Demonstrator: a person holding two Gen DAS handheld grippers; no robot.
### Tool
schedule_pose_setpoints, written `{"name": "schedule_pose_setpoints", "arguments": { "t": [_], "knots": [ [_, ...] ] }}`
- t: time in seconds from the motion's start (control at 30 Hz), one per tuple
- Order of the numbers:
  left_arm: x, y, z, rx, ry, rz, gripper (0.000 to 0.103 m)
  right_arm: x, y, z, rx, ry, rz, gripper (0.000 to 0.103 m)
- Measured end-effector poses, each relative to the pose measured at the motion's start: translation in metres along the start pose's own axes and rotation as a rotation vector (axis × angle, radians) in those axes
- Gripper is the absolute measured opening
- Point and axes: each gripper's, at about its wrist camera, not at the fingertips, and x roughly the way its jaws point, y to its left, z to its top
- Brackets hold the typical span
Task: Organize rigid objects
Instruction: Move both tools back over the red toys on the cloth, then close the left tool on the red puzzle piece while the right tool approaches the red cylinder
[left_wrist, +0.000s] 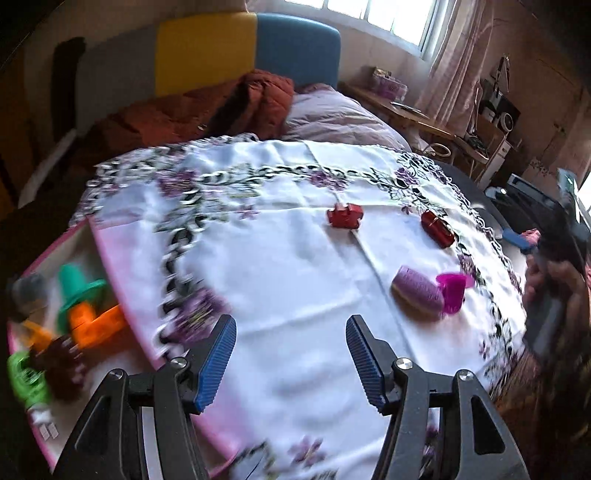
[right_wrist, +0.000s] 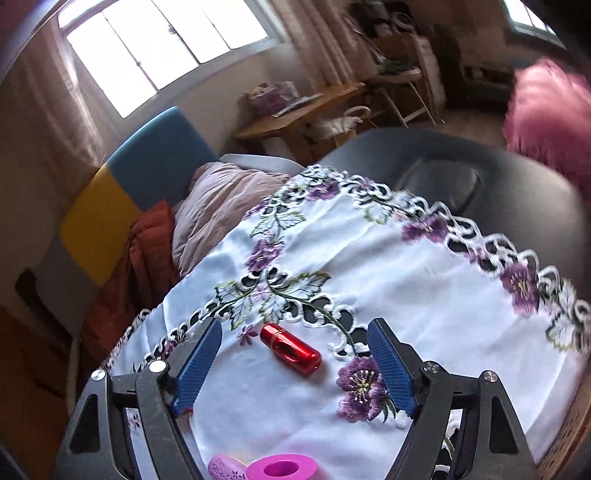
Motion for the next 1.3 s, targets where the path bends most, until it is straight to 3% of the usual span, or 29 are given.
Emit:
{"name": "schedule_pose_setpoints", "arguments": {
  "t": [0.23, 0.53, 0.63, 0.83, 0.87, 0.93, 1.03, 1.3],
  "knots": [
    [0.061, -0.015, 0.037, -0.034, 0.067, -0.04, 0.065, 0.008, -0.004, -0.001, 0.026, 0.043, 0.017, 0.084],
    [0.112, -0.04, 0.082, -0.007, 0.079, -0.053, 0.066, 0.018, 0.002, -0.004, 0.01, 0.095, 0.062, 0.087],
    [0.128, -0.05, 0.093, -0.003, 0.09, -0.05, 0.072, 0.019, 0.004, -0.005, 0.005, 0.105, 0.078, 0.087],
    [0.158, -0.064, 0.107, 0.025, 0.095, -0.017, 0.071, 0.023, 0.007, -0.007, 0.0, 0.13, 0.102, 0.087],
    [0.163, -0.063, 0.108, 0.024, 0.104, -0.009, 0.067, 0.023, 0.009, -0.007, -0.007, 0.133, 0.102, 0.087],
    [0.171, -0.058, 0.108, 0.014, 0.112, -0.006, 0.047, 0.023, 0.011, -0.007, -0.016, 0.129, 0.103, 0.087],
    [0.163, -0.052, 0.102, 0.011, 0.092, -0.039, 0.047, 0.021, 0.011, -0.007, -0.027, 0.113, 0.097, 0.087],
    [0.119, -0.043, 0.049, 0.069, 0.079, 0.032, 0.047, 0.024, 0.002, -0.006, 0.034, 0.139, 0.124, 0.087]
  ]
}}
